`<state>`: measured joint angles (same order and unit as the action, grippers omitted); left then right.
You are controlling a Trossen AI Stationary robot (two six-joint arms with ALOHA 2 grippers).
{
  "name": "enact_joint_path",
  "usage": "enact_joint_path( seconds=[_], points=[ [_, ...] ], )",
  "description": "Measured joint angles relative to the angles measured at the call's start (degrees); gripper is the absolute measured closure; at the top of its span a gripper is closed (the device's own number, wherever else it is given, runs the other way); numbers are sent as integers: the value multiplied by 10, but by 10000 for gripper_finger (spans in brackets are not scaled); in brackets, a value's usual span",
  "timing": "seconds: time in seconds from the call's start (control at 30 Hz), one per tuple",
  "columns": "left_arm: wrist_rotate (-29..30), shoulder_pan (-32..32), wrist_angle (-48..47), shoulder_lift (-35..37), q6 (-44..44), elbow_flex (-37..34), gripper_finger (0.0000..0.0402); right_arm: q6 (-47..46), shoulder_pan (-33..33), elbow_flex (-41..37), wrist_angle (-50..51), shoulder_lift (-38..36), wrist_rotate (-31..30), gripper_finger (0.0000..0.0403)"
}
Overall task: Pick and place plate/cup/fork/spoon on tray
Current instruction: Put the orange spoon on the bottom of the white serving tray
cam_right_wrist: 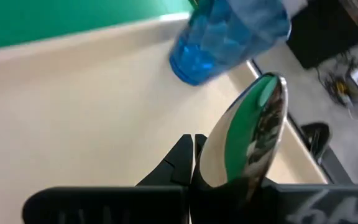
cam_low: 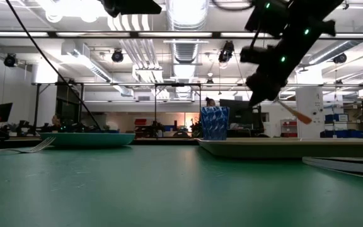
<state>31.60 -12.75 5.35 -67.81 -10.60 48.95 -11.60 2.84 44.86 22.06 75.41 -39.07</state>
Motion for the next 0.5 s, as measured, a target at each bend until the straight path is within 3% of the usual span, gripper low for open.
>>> enact_joint_path(
  seconds=[0.33, 0.5],
  points=[
    [2, 0, 0, 1, -33, 0, 395, -24, 6, 14, -48, 106, 2, 393],
    [2, 0, 0, 1, -34, 0, 395, -43, 6, 22, -50, 142, 4, 373]
  ],
)
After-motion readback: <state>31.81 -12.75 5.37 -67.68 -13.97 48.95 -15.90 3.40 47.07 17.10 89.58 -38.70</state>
